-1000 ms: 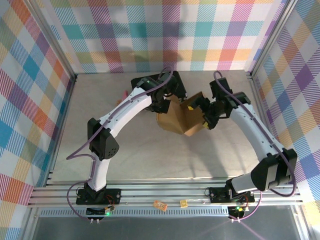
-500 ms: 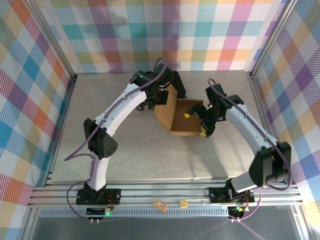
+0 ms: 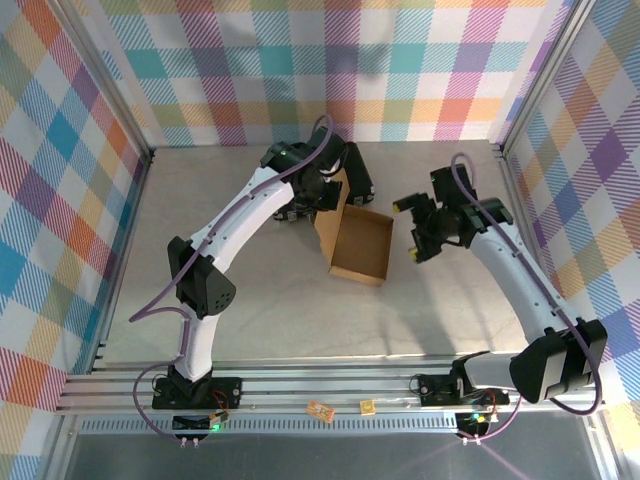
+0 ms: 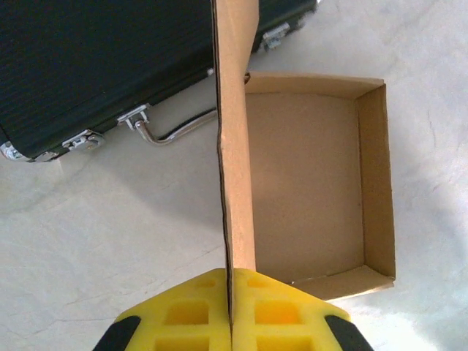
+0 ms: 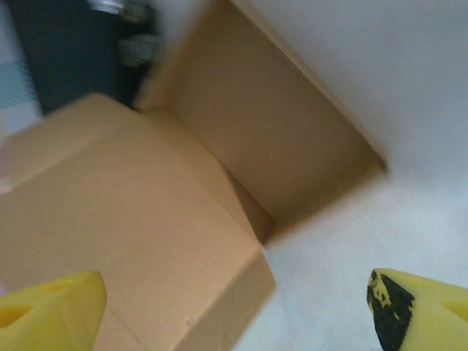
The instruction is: Fold the paper box
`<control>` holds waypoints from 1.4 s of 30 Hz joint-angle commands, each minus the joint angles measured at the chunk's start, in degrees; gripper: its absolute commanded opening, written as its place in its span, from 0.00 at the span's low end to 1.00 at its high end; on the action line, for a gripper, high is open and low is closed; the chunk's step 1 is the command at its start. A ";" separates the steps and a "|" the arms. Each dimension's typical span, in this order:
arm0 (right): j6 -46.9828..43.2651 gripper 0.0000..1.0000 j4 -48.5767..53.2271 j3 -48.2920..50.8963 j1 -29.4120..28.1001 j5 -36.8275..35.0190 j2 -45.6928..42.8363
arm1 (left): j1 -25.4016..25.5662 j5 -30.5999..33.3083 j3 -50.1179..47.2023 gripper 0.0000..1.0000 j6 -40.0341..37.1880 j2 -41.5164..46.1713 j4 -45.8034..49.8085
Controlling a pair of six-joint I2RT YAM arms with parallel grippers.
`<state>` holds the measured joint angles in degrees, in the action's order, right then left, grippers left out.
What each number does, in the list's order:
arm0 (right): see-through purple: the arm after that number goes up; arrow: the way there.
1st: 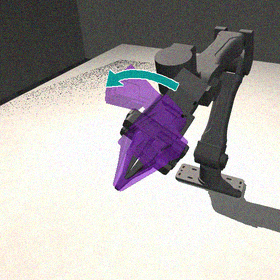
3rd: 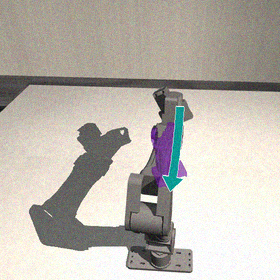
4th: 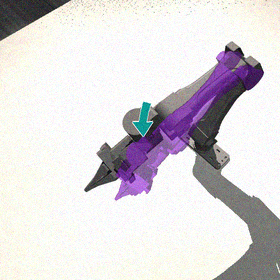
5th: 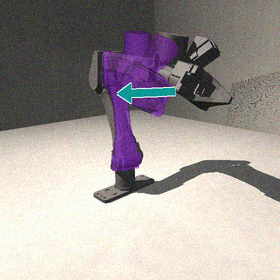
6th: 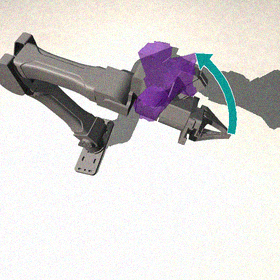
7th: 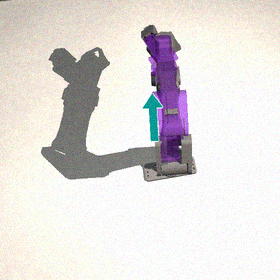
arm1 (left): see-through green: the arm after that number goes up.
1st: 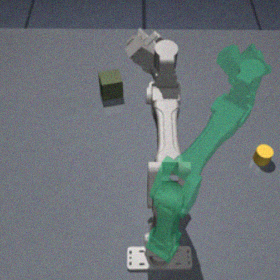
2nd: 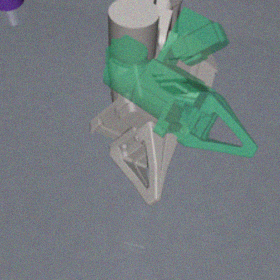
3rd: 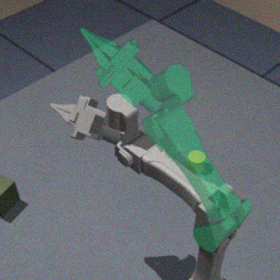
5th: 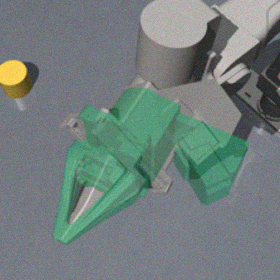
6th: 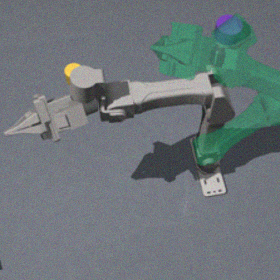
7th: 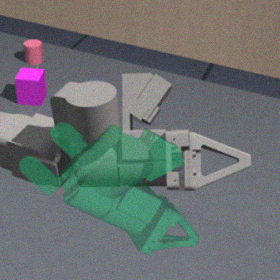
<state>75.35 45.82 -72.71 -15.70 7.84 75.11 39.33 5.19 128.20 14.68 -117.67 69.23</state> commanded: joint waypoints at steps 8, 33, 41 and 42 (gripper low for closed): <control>-68.45 0.85 -27.18 1.37 3.06 16.33 8.19 | 0.07 0.75 -9.84 0.00 -21.74 7.45 -1.26; -100.87 0.67 -33.17 -8.99 1.03 36.51 34.44 | -11.72 -19.86 -18.76 0.00 -44.61 10.39 -8.87; -101.76 0.47 -30.84 -16.92 -0.45 38.36 40.35 | -12.96 -20.18 -15.47 0.00 -44.68 7.34 -9.33; -102.62 0.41 -29.62 -17.35 -0.99 38.10 40.51 | -13.13 -20.22 -15.23 0.00 -44.44 7.07 -9.58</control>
<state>-24.62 13.19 -88.07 -15.66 43.64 114.59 27.09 -13.32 110.69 -28.99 -109.86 60.86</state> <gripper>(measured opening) 0.446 0.061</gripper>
